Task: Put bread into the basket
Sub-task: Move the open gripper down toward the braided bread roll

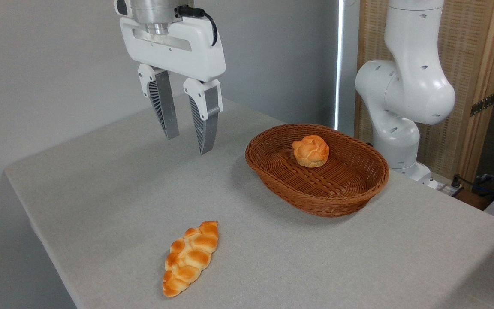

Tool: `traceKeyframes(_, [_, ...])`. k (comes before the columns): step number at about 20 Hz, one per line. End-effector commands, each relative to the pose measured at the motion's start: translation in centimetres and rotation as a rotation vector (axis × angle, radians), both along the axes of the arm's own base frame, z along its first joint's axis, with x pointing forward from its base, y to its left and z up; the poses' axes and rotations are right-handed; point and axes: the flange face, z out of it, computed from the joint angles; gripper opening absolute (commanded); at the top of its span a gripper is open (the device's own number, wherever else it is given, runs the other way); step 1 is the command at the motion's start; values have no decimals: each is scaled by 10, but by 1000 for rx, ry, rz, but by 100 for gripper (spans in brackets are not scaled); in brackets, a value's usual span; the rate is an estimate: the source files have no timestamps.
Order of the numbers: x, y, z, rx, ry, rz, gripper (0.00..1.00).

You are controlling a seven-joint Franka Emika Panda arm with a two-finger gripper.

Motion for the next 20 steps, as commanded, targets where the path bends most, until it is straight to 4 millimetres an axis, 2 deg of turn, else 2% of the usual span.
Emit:
traceKeyframes(1, [0, -1, 0, -17, 17, 6, 100])
traceKeyframes(5, [-1, 0, -2, -18, 16, 11, 100])
traceKeyframes(8, [-3, 7, -16, -12, 35, 34, 100])
traceKeyframes(12, [6, 21, -57, -20, -51, 85, 100])
traceKeyframes(17, [11, 38, -97, -26, -96, 189, 100])
traceKeyframes(20, [11, 41, -103, -31, -87, 267, 100])
